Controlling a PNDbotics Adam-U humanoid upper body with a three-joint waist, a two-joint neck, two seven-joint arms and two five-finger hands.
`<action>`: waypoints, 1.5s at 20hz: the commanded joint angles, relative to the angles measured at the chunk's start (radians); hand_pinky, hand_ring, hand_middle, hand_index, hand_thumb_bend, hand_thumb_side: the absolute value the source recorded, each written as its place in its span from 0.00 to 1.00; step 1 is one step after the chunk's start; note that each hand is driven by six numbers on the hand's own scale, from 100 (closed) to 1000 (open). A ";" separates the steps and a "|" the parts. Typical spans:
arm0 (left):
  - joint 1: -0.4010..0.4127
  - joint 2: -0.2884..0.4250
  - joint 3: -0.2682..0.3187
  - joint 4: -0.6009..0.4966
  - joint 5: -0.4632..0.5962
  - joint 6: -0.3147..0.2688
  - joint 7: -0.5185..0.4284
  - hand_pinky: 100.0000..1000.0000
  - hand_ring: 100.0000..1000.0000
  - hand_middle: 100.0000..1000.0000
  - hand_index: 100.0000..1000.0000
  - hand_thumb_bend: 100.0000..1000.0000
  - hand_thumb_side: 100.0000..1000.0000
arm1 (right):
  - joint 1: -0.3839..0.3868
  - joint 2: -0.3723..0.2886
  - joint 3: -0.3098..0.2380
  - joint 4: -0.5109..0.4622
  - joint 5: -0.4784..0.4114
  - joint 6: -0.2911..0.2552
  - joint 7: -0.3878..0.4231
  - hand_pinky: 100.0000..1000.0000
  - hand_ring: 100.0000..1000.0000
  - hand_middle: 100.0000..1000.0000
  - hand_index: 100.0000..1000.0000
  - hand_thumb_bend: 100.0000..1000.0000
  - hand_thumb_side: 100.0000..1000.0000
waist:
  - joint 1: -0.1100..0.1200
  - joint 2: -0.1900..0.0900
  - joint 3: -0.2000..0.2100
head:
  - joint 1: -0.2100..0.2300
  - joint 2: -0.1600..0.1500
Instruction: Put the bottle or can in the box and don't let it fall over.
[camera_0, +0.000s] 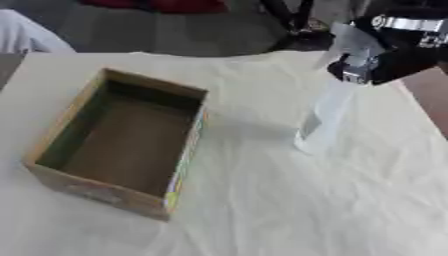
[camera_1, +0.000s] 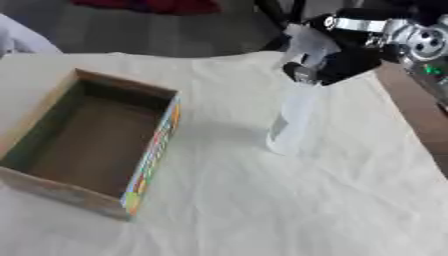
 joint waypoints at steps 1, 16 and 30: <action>-0.009 0.009 0.002 -0.021 -0.004 0.000 -0.002 0.83 0.54 0.64 0.69 0.00 0.76 | -0.016 -0.020 -0.007 0.000 -0.005 0.002 -0.010 0.58 0.71 0.77 0.85 0.13 0.22 | 0.003 -0.011 0.001 | -0.005 -0.015; -0.010 0.010 0.002 -0.021 -0.004 -0.001 -0.004 0.84 0.54 0.64 0.68 0.00 0.75 | -0.022 -0.012 -0.003 0.011 -0.018 0.022 -0.019 0.55 0.68 0.74 0.83 0.04 0.09 | 0.004 -0.010 0.006 | -0.007 -0.014; -0.012 0.009 0.003 -0.021 -0.004 -0.001 -0.008 0.84 0.54 0.64 0.68 0.00 0.75 | -0.023 -0.007 0.003 0.023 -0.025 0.027 -0.043 0.50 0.61 0.67 0.70 0.03 0.00 | 0.000 -0.009 0.008 | -0.010 -0.017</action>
